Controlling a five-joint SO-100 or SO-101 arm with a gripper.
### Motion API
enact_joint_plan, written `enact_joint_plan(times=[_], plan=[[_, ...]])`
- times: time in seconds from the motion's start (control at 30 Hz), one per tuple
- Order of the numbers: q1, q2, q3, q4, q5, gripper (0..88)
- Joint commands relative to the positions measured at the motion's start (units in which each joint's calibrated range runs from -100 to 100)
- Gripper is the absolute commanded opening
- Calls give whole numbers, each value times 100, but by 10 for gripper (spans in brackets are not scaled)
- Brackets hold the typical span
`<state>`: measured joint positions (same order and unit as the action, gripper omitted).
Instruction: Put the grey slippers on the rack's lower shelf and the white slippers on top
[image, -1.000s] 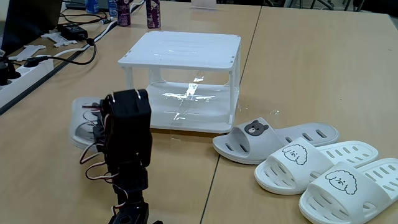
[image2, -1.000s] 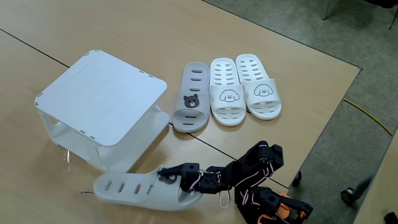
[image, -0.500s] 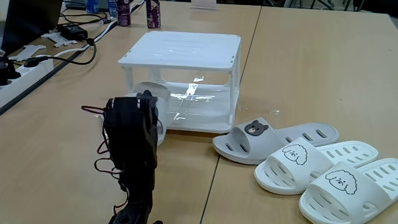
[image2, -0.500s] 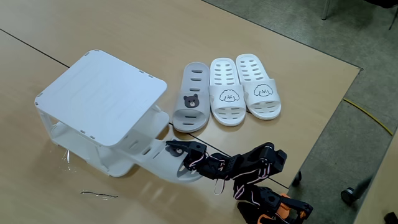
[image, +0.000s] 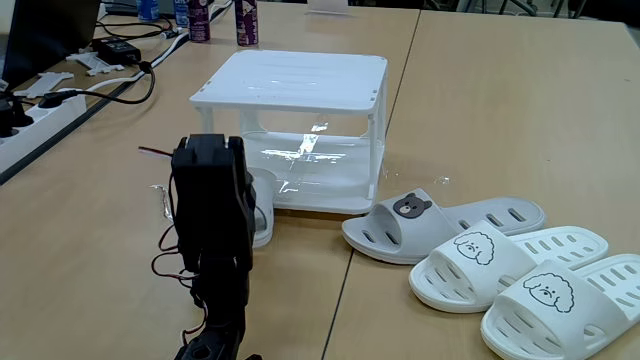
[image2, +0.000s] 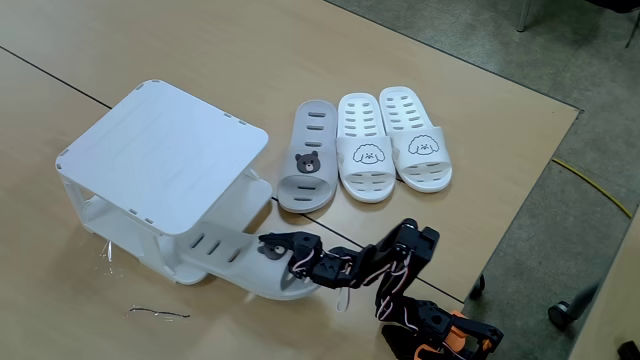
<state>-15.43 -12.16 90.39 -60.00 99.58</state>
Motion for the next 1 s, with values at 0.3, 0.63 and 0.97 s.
enact_joint_plan(times=[0.3, 0.63, 0.97], plan=[[112, 2365, -3648, -5, 42, 7], [211, 3837, -5669, 167, 42, 7], [211, 4923, -8484, 1971, 42, 7]])
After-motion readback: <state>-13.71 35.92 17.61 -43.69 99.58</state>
